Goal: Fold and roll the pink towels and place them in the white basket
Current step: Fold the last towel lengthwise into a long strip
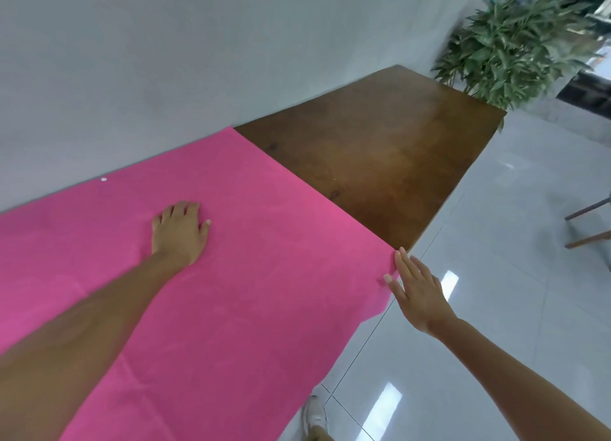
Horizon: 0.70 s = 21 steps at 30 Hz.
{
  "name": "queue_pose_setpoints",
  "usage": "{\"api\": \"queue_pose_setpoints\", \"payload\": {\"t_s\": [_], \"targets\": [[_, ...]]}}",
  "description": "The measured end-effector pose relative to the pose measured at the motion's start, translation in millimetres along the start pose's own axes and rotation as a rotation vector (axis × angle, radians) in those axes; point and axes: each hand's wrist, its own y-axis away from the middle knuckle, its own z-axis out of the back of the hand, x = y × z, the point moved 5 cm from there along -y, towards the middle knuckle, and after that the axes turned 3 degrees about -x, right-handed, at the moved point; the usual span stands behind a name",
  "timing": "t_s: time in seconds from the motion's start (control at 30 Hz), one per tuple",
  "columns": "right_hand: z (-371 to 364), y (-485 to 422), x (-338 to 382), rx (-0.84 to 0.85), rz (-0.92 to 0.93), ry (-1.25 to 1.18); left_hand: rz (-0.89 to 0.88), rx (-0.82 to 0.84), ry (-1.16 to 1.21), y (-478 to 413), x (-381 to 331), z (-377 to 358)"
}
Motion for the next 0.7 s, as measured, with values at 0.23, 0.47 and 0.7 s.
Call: {"api": "queue_pose_setpoints", "payload": {"t_s": [0.23, 0.47, 0.7], "targets": [[19.3, -12.8, 5.2, -0.084, 0.008, 0.016, -0.280, -0.024, 0.142, -9.2, -81.7, 3.6], [23.0, -32.2, 2.4, -0.201, -0.005, -0.202, -0.466, 0.089, 0.269, -39.8, -170.2, -3.1], [18.6, -66.7, -14.5, -0.132, -0.138, -0.484, -0.371, 0.208, 0.181, -93.7, -212.7, -5.0]]}}
